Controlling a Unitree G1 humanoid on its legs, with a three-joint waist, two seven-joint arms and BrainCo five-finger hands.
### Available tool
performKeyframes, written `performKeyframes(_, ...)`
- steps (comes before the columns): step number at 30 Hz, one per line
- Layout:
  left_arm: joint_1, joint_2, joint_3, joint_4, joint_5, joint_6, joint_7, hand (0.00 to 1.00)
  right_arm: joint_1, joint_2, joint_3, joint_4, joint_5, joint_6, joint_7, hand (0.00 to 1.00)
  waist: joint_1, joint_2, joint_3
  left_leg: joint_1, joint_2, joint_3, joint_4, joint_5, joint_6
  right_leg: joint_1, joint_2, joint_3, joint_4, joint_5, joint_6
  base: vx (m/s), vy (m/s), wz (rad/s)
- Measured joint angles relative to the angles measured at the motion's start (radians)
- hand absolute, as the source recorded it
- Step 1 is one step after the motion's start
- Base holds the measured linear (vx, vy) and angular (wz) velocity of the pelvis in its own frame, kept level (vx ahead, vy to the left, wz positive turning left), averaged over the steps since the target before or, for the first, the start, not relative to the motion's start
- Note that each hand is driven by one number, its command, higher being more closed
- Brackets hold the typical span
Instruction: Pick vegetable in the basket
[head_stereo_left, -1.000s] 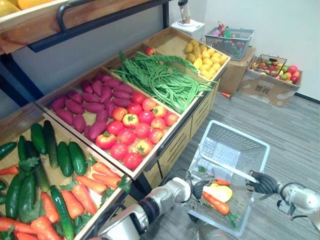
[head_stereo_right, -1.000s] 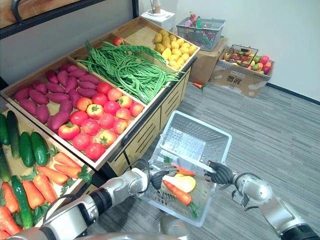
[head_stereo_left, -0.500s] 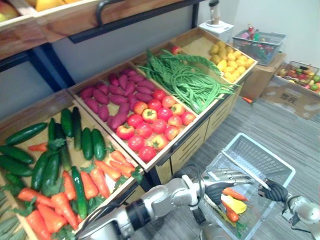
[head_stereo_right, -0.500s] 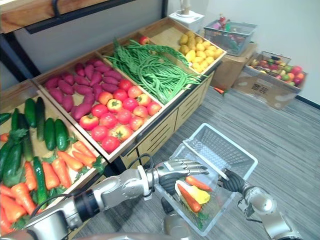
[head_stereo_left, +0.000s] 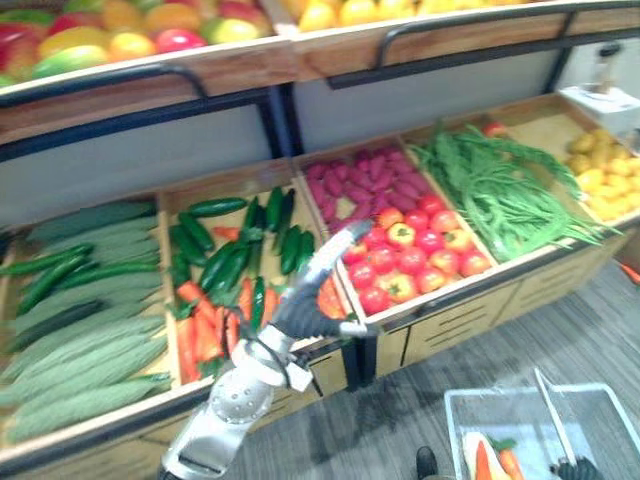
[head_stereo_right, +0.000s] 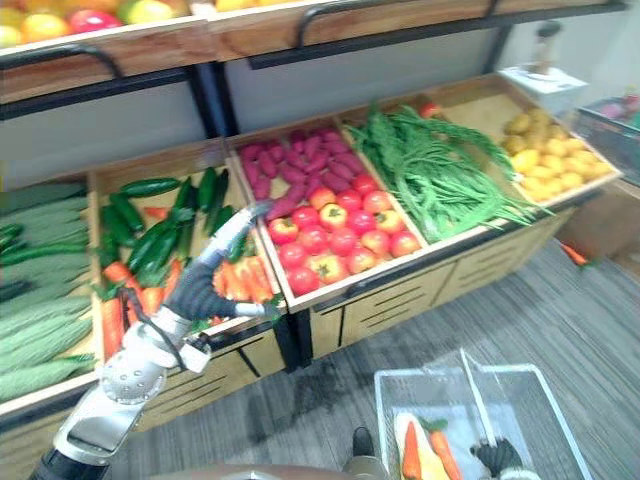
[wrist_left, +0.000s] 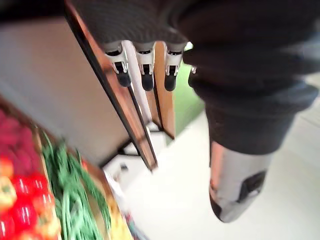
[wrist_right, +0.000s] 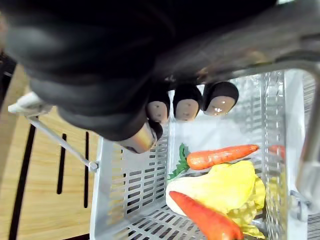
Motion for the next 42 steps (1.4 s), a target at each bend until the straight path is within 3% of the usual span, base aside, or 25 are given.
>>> performKeyframes(4, 0.070, -0.125, 0.181, -0.007, 0.003, 0.004, 0.108, 0.00, 0.003, 0.054, -0.104, 0.098, 0.002, 0.007, -0.053, 1.00, 0.020, -0.023, -0.010, -0.021, -0.019, -0.083, -0.024, 0.034, 0.008, 0.020, -0.019, -0.083, -0.003, -0.007, 0.000, -0.02, -0.012, 0.59)
performKeyframes(9, 0.179, -0.238, 0.355, 0.034, 0.016, 0.047, 0.201, 0.00, 0.023, 0.122, -0.180, 0.142, 0.032, 0.007, -0.094, 1.00, 0.024, -0.062, -0.037, -0.034, -0.037, -0.158, -0.076, 0.077, 0.009, 0.034, -0.033, -0.160, -0.001, -0.029, -0.008, -0.01, -0.016, 0.48)
performKeyframes(11, 0.207, -0.276, 0.418, 0.103, 0.016, 0.068, 0.215, 0.00, 0.029, 0.135, -0.199, 0.143, 0.034, 0.008, -0.105, 1.00, 0.025, -0.057, -0.043, -0.031, -0.043, -0.178, -0.093, 0.091, 0.008, 0.037, -0.037, -0.183, -0.001, -0.032, -0.011, 0.02, -0.007, 0.40)
performKeyframes(19, 0.217, -0.295, 0.638, 0.646, 0.070, 0.168, 0.280, 0.00, 0.038, 0.176, -0.201, 0.139, 0.079, 0.008, -0.134, 1.00, 0.020, -0.065, -0.058, -0.016, -0.050, -0.247, -0.176, 0.152, 0.006, 0.050, -0.035, -0.259, -0.006, -0.046, -0.031, 0.01, -0.022, 0.25)
performKeyframes(22, 0.218, -0.302, 0.748, 0.962, 0.085, 0.205, 0.341, 0.00, 0.042, 0.203, -0.201, 0.127, 0.080, 0.008, -0.168, 1.00, 0.019, -0.065, -0.068, 0.020, -0.049, -0.246, -0.211, 0.161, 0.006, 0.074, -0.029, -0.266, -0.021, -0.048, -0.034, 0.02, -0.015, -0.01)
performKeyframes(25, 0.210, -0.304, 0.844, 1.214, 0.071, 0.217, 0.356, 0.00, 0.040, 0.212, -0.201, 0.128, 0.080, 0.008, -0.185, 1.00, 0.011, -0.066, -0.075, 0.036, -0.052, -0.244, -0.230, 0.162, 0.006, 0.084, -0.031, -0.270, -0.030, -0.055, -0.029, 0.00, 0.000, -0.01)
performKeyframes(27, 0.206, -0.304, 0.931, 1.379, 0.033, 0.227, 0.344, 0.00, 0.038, 0.212, -0.204, 0.128, 0.079, 0.009, -0.186, 1.00, -0.003, -0.065, -0.082, 0.040, -0.054, -0.242, -0.241, 0.163, 0.004, 0.085, -0.031, -0.270, -0.038, -0.055, -0.029, 0.02, 0.000, -0.04)
performKeyframes(29, 0.197, -0.304, 0.987, 1.496, -0.094, 0.253, 0.302, 0.00, 0.029, 0.212, -0.235, 0.132, 0.069, 0.012, -0.185, 1.00, -0.008, -0.065, -0.082, 0.048, -0.054, -0.233, -0.247, 0.163, 0.004, 0.084, -0.029, -0.255, -0.038, -0.054, -0.028, 0.03, 0.000, -0.13)
performKeyframes(31, 0.205, -0.313, 0.991, 1.565, -0.164, 0.287, 0.206, 0.00, 0.017, 0.207, -0.267, 0.138, 0.059, 0.033, -0.184, 1.00, -0.006, -0.062, -0.082, 0.071, -0.052, -0.214, -0.259, 0.161, 0.000, 0.091, -0.026, -0.239, -0.039, -0.051, -0.024, 0.03, -0.007, -0.23)
performKeyframes(36, 0.166, -0.321, 0.885, 1.586, -0.181, 0.283, 0.077, 0.00, 0.008, 0.207, -0.268, 0.142, 0.042, 0.043, -0.180, 1.00, -0.008, -0.057, -0.078, 0.091, -0.046, -0.191, -0.264, 0.154, -0.006, 0.096, -0.017, -0.219, -0.040, -0.053, -0.025, 0.00, -0.023, -0.15)
performKeyframes(42, 0.139, -0.324, 0.714, 1.587, -0.140, 0.273, 0.031, 0.00, 0.012, 0.207, -0.244, 0.142, 0.028, 0.043, -0.180, 1.00, -0.014, -0.053, -0.074, 0.097, -0.041, -0.187, -0.267, 0.152, -0.009, 0.097, -0.012, -0.215, -0.040, -0.056, -0.025, 0.00, -0.017, -0.03)
